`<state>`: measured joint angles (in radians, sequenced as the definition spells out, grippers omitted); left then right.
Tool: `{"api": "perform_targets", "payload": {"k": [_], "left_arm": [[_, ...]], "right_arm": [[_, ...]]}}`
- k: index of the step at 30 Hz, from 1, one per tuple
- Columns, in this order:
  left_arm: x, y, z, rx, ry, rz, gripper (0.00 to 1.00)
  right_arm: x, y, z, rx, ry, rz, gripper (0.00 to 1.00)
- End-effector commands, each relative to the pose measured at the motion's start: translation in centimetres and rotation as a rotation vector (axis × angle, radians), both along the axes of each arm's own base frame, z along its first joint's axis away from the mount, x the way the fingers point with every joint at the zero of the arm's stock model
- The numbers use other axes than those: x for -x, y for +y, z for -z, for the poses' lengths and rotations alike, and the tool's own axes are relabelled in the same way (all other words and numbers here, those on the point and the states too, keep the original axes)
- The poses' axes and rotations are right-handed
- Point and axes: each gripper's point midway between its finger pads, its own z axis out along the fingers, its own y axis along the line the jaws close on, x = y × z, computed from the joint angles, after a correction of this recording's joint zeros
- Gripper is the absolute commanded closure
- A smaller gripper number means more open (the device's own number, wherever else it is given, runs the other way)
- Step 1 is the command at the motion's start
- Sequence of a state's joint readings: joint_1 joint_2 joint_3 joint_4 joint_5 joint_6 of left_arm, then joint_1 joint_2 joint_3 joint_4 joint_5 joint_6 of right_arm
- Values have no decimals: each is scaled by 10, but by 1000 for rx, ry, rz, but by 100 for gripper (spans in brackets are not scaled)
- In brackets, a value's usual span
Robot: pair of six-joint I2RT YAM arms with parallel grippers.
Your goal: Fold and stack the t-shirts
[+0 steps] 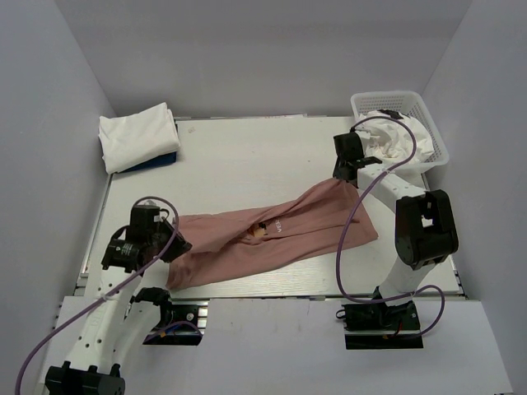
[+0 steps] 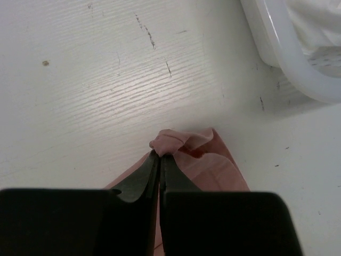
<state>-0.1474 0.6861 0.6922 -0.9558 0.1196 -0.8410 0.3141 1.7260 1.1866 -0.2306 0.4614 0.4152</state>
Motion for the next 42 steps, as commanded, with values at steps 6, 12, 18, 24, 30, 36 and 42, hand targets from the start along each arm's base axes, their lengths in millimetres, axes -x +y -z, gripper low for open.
{"api": "perform_targets", "payload": {"k": [6, 12, 18, 24, 30, 36, 42], "left_arm": [[73, -27, 59, 170, 249, 99, 100], [86, -39, 69, 256, 253, 116, 78], [74, -34, 56, 223, 208, 107, 0], [6, -31, 11, 151, -18, 121, 0], [-53, -31, 46, 80, 37, 127, 0], [-71, -26, 89, 22, 140, 117, 0], [-59, 2, 128, -97, 293, 33, 0]], "right_arm": [[12, -11, -6, -24, -40, 36, 100], [12, -7, -2, -57, -42, 28, 98], [20, -11, 9, -48, -19, 51, 96], [21, -8, 7, -68, -51, 33, 96], [9, -13, -9, -33, -125, 25, 95], [13, -22, -12, -15, -148, 27, 92], [22, -38, -5, -47, -143, 82, 77]]}}
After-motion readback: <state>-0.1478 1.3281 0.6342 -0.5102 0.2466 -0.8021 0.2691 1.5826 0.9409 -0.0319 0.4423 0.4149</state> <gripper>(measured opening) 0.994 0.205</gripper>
